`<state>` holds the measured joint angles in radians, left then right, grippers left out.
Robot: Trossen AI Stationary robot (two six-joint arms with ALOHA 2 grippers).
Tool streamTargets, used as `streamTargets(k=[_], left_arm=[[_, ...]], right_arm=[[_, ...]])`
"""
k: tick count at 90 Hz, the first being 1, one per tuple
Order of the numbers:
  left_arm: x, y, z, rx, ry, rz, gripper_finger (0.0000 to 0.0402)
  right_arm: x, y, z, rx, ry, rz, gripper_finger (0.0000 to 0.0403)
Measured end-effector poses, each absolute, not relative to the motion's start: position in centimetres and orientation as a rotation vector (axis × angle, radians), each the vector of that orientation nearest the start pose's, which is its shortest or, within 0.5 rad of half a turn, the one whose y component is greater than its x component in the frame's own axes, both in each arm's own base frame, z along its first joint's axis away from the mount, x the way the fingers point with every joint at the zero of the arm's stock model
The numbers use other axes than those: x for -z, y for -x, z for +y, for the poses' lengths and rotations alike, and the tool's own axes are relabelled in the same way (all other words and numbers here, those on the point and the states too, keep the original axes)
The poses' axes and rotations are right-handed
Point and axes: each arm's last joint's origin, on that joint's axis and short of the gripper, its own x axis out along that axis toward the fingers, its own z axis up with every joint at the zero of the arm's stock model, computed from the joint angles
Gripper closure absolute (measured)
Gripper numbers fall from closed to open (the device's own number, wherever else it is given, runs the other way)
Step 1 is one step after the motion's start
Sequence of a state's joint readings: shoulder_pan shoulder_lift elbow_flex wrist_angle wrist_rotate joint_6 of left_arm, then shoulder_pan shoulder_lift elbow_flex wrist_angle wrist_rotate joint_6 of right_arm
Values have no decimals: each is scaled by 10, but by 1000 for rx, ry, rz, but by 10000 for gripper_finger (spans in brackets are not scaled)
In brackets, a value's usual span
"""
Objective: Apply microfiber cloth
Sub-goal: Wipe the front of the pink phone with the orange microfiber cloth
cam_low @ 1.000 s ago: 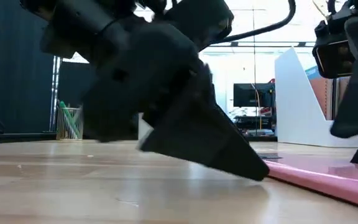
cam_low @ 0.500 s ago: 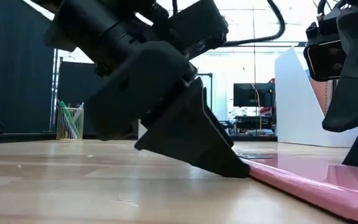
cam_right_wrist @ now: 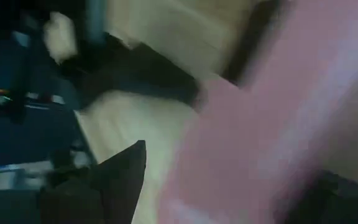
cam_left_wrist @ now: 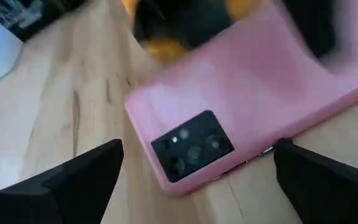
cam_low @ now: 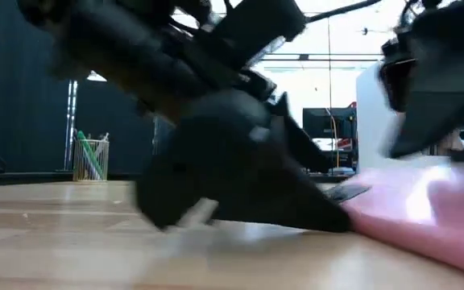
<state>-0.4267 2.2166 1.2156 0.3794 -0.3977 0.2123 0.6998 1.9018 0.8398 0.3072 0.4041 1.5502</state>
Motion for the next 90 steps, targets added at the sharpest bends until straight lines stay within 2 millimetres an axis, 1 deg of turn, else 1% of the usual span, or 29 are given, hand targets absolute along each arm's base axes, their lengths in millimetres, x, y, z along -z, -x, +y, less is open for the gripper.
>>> streamTargets(k=[4,12,17,21,26,31,43,47,56,65,77,85,90], left_arm=[[-86,-404,-171,86,-455,555,7],[-86,-405,-171,84,-457,557,7],[-86,-405,-171,83,-454,559,7],[-86,-404,-171,82,-455,559,7],[-86,-404,-173,84,-456,560,7],[-86,-403,-175,78,-462,559,7],[-96,-397,-181,57,-490,572,7],[-100,-393,-184,56,-506,589,7],[-115,-379,-190,68,-564,648,7],[-136,-361,-198,73,-540,703,7],[-169,-334,-204,32,-387,776,7],[-183,-316,-209,7,-279,825,7],[-190,-305,-213,-13,-204,846,7]], right_arm=[[-103,-275,217,229,-1083,647,136],[-103,-278,218,205,-1082,624,143],[-103,-277,218,205,-1072,628,155],[-104,-275,219,206,-1059,632,173],[-103,-274,220,206,-1039,637,205],[-103,-273,221,199,-1023,641,246],[-106,-273,221,177,-983,641,364],[-110,-273,221,154,-956,646,384],[-120,-272,217,151,-905,686,386],[-139,-275,215,178,-750,765,392],[-169,-286,210,258,-468,921,396],[-185,-299,206,284,-308,1004,396],[-189,-309,202,287,-221,1056,396]])
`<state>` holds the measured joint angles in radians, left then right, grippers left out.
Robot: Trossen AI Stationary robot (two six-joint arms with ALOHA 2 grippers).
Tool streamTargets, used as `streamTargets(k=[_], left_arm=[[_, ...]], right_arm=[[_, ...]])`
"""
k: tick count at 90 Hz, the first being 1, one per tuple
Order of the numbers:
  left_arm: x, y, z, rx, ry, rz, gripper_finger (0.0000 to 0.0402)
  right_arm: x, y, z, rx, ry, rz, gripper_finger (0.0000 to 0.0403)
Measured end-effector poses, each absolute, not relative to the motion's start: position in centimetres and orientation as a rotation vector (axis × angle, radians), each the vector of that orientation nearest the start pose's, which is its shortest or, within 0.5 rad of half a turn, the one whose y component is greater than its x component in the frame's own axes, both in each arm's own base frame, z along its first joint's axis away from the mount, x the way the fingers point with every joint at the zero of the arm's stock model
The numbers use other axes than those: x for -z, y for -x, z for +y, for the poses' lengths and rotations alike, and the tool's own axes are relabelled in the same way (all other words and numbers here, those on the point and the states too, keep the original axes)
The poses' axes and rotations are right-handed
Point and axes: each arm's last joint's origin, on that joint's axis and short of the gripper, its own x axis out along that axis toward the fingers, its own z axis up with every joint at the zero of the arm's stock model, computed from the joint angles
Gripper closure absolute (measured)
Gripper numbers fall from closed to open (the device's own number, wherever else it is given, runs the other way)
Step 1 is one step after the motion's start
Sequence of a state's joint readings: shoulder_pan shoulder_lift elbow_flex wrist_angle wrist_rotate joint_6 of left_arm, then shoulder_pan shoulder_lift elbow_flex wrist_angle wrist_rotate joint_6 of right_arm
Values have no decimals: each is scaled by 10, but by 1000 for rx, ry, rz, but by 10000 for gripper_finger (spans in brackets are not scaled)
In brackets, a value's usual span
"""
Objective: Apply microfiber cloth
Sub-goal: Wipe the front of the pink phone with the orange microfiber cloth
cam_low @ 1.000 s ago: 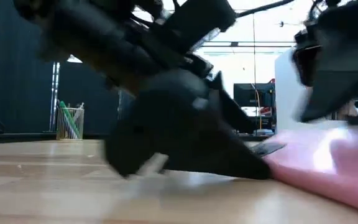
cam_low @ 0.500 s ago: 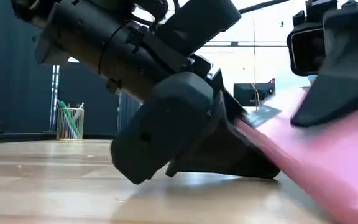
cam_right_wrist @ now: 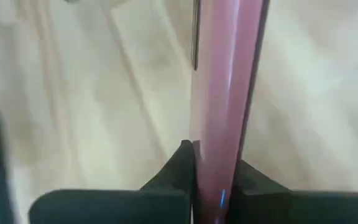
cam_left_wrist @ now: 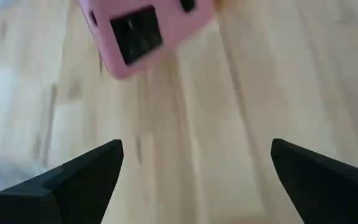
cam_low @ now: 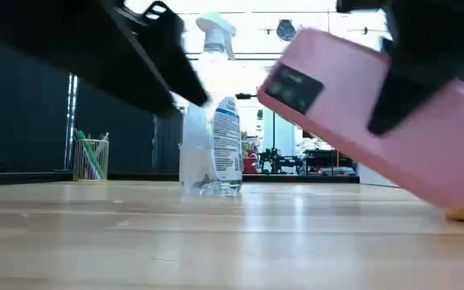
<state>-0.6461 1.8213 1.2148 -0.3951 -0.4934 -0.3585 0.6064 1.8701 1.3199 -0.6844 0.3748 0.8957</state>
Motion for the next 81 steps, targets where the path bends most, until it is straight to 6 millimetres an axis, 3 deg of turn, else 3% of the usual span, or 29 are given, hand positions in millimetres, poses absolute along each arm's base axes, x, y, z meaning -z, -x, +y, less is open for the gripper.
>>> streamTargets(k=[24,55,64,81], left_arm=[[-198,-273,-238,-87,-40,818,7],[-183,-267,-231,-153,-60,823,7],[-183,-268,-230,-155,-57,821,7],[-183,-267,-231,-151,-61,822,7]], right_arm=[[-173,-360,179,193,-36,1216,396],[-169,-368,177,162,-12,1272,384],[-169,-371,178,156,-28,1248,358],[-166,-374,180,149,-33,1232,274]])
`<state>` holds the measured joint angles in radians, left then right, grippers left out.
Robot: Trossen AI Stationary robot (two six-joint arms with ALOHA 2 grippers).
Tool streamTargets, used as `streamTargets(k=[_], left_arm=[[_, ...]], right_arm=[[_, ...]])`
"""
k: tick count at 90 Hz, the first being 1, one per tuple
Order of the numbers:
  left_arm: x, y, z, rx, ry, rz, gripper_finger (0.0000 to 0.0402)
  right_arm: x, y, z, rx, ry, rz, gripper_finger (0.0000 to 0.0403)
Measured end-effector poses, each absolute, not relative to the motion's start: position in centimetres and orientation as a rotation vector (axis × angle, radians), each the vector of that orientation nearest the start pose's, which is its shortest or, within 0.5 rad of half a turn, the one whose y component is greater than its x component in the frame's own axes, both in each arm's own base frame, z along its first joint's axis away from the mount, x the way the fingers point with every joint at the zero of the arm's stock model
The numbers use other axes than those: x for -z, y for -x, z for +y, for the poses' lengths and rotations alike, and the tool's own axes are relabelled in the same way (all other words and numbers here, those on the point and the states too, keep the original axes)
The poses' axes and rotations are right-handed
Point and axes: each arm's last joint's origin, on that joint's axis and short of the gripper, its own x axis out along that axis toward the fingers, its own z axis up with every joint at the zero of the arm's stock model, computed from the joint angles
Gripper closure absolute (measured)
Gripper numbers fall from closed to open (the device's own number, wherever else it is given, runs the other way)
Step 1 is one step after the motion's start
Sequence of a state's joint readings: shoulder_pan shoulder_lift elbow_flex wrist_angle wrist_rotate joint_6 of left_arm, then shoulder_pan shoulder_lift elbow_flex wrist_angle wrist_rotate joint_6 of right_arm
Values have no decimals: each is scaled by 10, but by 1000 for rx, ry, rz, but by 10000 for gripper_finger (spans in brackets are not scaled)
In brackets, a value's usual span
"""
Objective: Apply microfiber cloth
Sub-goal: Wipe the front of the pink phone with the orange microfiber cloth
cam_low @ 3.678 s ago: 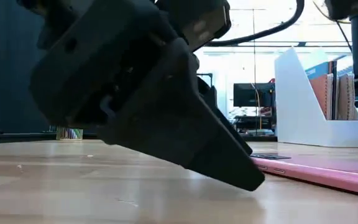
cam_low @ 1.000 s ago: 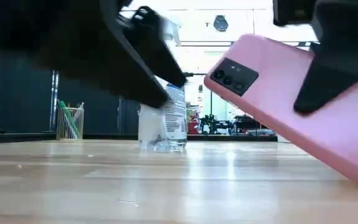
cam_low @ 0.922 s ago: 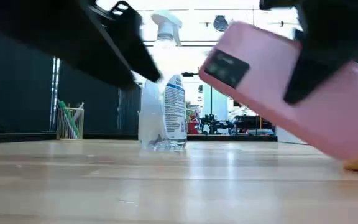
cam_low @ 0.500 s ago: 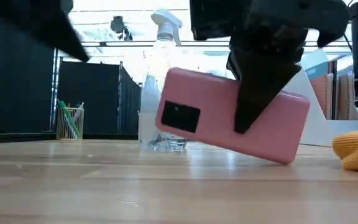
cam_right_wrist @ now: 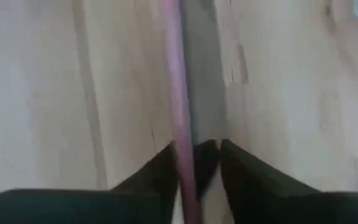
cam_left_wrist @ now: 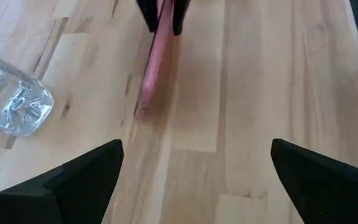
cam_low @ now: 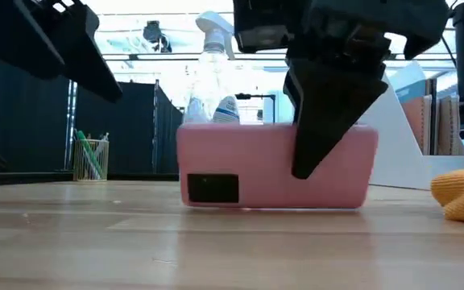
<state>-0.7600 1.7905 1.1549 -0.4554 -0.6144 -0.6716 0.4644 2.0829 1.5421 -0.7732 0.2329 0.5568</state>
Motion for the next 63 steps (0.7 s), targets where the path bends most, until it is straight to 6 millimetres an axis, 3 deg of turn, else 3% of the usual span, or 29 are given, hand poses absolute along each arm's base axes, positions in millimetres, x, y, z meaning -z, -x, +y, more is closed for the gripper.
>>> streamTargets(k=[23,41,53,63], left_arm=[[-183,-267,-231,-149,-65,824,7],[-183,-267,-231,-147,-65,825,7],[-183,-267,-231,-157,-44,825,7],[-183,-266,-230,-170,-16,830,7]], right_arm=[[-160,-374,183,140,-37,1241,188],[-163,-371,186,95,-121,1289,147],[-183,-354,185,119,-178,1366,141],[-207,-327,196,186,-94,1360,140]])
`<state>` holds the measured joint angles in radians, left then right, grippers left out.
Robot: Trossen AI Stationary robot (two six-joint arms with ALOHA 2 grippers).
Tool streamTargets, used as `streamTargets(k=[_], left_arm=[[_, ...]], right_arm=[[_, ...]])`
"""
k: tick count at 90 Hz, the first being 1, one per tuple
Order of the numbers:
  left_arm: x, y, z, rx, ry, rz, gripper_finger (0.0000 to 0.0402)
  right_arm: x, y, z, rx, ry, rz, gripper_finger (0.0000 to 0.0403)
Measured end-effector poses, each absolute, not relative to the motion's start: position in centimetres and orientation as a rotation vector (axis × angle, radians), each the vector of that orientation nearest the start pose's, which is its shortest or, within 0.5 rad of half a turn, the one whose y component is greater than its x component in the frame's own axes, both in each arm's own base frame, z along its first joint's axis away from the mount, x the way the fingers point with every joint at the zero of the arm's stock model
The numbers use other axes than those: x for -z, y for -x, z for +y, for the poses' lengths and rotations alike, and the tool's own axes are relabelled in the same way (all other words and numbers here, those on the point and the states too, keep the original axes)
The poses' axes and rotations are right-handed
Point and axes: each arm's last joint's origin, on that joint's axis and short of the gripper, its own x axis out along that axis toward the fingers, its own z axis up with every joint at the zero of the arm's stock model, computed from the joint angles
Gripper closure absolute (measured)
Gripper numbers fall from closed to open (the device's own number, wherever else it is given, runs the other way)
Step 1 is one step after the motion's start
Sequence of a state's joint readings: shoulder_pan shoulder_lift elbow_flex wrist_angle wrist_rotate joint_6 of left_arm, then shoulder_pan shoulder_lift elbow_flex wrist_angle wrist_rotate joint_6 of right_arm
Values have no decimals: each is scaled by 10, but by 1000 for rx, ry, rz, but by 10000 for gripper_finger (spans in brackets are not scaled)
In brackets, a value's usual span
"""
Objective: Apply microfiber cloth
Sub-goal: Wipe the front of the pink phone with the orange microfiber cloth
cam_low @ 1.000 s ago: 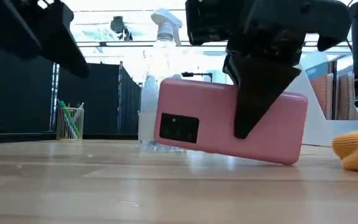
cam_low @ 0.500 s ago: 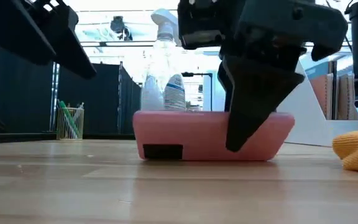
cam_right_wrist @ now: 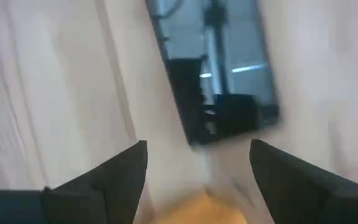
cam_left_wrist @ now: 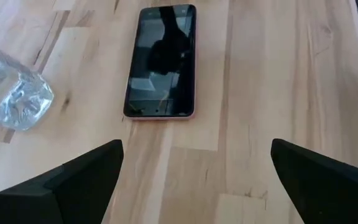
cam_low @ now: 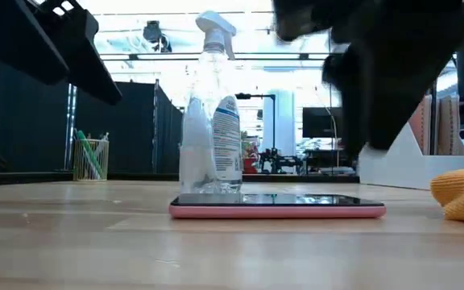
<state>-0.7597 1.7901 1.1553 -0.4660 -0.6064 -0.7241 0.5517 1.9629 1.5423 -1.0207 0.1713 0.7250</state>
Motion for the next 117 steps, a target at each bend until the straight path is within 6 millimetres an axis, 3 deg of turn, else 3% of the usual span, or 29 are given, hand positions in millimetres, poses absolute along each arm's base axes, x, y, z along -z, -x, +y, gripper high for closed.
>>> streamTargets(k=[15,33,52,66,81,90,101,117], left_arm=[[-183,-271,-228,-159,4,834,7],[-180,-298,-218,-18,-32,824,41],[-157,-327,-191,-35,-102,854,153],[-137,-336,-180,-48,-97,921,258],[-122,-341,-179,-52,-90,943,367],[-118,-342,-180,-41,-86,954,395],[-117,-341,-180,-35,-86,964,392],[-116,-341,-180,-17,-108,971,399]], right_arm=[[-237,-284,211,306,-39,1297,140],[-229,-243,218,357,-137,1301,143],[-196,-209,226,423,-192,1301,144],[-173,-204,232,362,-251,1235,145],[-139,-203,224,312,-338,1170,145],[-125,-198,218,301,-367,1131,150],[-119,-196,215,327,-369,1141,201],[-128,-205,227,258,-378,1129,366]])
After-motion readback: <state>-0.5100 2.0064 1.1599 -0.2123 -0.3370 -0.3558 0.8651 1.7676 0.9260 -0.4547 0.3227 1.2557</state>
